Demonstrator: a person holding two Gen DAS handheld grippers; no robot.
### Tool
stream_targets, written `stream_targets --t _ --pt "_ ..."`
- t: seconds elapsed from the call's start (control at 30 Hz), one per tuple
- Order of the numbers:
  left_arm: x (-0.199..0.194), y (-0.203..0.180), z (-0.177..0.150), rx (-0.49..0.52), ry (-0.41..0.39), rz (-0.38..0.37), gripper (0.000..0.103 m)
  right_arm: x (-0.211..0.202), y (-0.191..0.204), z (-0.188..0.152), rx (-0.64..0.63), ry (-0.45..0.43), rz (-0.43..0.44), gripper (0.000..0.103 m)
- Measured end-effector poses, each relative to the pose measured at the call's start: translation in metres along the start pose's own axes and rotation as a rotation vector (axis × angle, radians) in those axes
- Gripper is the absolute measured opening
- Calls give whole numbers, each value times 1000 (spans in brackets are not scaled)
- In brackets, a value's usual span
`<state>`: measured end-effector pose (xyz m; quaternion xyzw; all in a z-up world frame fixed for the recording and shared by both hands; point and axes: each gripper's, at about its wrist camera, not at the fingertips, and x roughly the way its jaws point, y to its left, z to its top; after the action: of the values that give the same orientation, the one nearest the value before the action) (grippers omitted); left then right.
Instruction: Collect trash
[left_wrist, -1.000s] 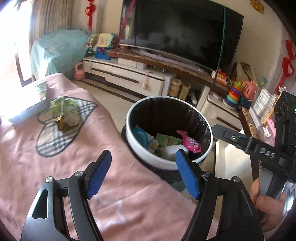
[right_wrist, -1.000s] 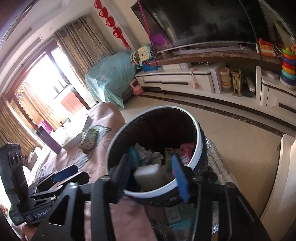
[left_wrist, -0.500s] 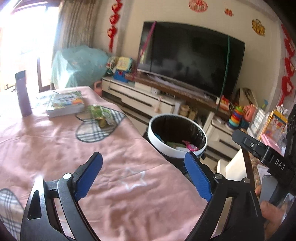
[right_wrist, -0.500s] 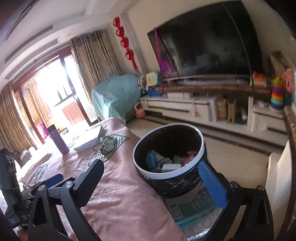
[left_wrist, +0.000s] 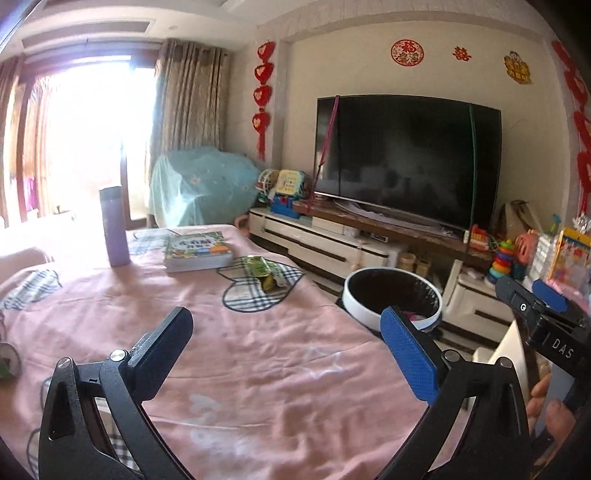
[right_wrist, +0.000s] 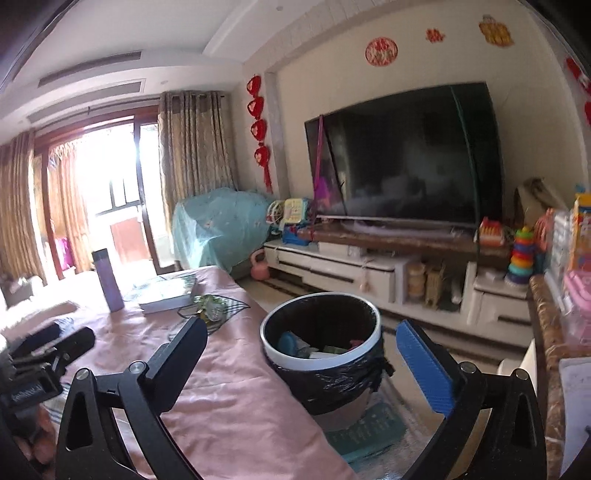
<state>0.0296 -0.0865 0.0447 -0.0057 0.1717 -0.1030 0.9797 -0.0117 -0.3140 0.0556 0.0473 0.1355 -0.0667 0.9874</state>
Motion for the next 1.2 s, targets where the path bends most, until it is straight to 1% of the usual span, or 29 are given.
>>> stream_targets --t 0.2,0.43,0.63,0.9,1.2 --pt "-4 -4 -10 35 0 23 103 3 4 -8 -40 2 -24 103" --pt "-9 -9 -10 52 -16 44 103 3 4 -12 -43 12 -23 103" --pt "-6 -9 -11 49 4 41 103 2 4 -13 -41 17 -22 103" --pt "-8 -10 -12 55 -16 49 103 2 4 -13 -39 18 -18 103" --pt "-9 -10 -12 56 -19 52 103 2 8 -15 -46 19 -15 103"
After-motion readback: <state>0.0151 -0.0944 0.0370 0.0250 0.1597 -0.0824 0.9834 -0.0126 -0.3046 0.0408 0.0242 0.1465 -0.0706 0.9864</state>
